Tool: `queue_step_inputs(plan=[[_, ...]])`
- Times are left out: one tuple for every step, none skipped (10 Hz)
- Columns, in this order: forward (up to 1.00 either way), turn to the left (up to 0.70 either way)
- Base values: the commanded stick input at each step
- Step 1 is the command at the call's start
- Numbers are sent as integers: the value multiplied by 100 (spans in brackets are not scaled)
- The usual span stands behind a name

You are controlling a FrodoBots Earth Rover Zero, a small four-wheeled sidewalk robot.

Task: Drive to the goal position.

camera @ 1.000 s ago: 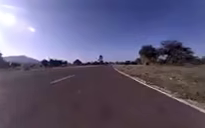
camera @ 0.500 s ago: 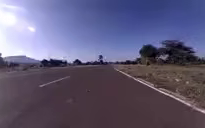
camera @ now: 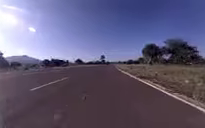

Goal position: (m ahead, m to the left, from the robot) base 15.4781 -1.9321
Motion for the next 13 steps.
queue_step_inputs(plan=[[100,0],[100,0],[100,0],[100,0],[100,0],[100,-4],[100,-13],[100,-23],[100,-12],[100,-1],[100,0],[100,0],[100,0]])
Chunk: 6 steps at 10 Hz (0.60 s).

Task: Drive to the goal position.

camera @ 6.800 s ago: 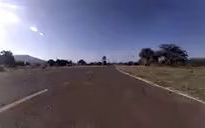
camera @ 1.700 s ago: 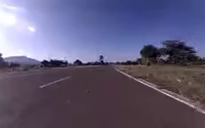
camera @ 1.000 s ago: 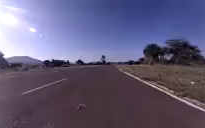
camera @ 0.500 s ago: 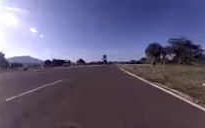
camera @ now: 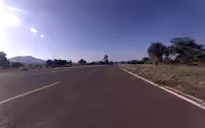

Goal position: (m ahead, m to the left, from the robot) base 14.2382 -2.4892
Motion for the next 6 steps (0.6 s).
queue_step_inputs(plan=[[100,0],[100,-21],[100,-22],[100,0],[100,0],[100,0]])
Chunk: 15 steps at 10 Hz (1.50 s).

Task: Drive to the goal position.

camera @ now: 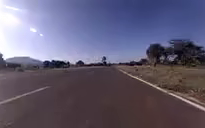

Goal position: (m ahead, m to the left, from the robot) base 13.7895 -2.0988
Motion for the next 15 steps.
queue_step_inputs(plan=[[100,0],[100,-22],[100,-17],[100,-10],[100,-2],[100,0],[100,0],[100,0],[100,-15],[100,-27],[100,-4],[100,-1],[100,0],[100,0],[100,0]])
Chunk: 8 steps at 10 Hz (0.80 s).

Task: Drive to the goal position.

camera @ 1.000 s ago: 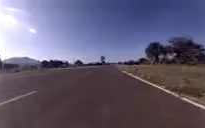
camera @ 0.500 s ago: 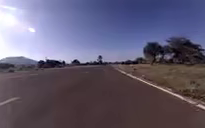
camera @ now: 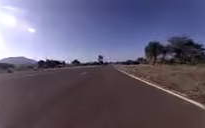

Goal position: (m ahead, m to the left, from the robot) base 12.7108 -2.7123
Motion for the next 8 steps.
queue_step_inputs(plan=[[100,0],[100,0],[100,0],[100,-15],[100,-12],[100,-9],[100,-5],[100,-2]])
